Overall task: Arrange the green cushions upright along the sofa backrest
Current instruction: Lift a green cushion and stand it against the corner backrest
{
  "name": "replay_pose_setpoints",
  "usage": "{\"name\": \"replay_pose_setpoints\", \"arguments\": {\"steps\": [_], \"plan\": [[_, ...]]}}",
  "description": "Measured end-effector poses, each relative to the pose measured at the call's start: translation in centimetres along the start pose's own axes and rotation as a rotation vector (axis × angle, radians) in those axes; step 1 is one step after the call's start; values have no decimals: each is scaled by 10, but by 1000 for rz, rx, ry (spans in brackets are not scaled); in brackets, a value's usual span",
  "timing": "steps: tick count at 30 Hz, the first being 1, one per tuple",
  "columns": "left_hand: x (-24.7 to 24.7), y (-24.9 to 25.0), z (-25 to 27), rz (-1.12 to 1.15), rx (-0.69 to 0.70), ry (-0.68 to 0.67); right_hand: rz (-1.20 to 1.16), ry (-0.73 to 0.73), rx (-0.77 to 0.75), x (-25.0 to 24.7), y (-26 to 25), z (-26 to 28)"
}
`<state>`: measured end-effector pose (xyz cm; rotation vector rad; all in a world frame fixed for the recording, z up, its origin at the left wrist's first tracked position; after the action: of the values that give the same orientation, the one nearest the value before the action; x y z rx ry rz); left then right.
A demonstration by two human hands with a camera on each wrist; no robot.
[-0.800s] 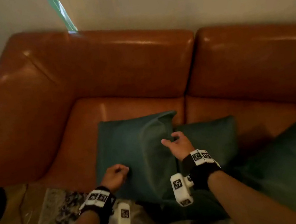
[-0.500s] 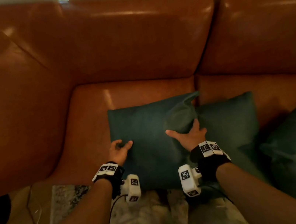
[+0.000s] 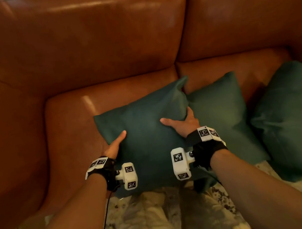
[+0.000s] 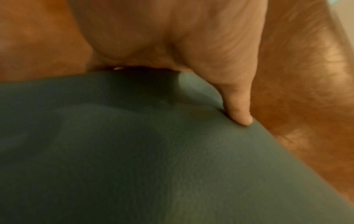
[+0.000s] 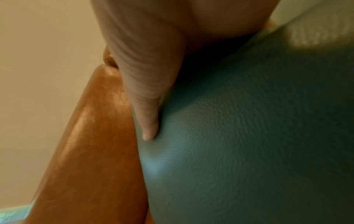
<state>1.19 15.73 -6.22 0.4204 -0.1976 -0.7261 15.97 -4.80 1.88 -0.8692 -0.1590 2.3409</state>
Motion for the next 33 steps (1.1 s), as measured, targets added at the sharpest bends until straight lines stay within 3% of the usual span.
{"name": "replay_pose_setpoints", "arguments": {"steps": [5,12,16,20,22,27,33], "plan": [[-24,19,0,25,46,9,-42,8,-123,5,-27,18],[-50,76,16,45,305,146,-168,-75,-255,24,-68,19],[-64,101,3,66,437,212,-216,-137,-291,35,-90,4],[-72,129,-10,120,540,225,-82,-101,-301,60,-98,-66],[-75,143,-15,147,584,246,-104,-129,-302,62,-116,-63],[-90,172,-31,214,586,317,-174,-188,-382,73,-163,-48],[-100,163,-53,256,506,342,-81,-181,-455,98,-176,-66]]}}
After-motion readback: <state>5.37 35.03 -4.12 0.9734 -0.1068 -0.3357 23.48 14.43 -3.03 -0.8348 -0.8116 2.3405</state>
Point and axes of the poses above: each hand's wrist, its own z-axis away from the middle knuckle, its own x-axis out of the palm, y = z × x, the point moved 1 cm from there along -z, towards the middle knuckle, and after that the axes turned 8 degrees about z, right-handed, at the moved point
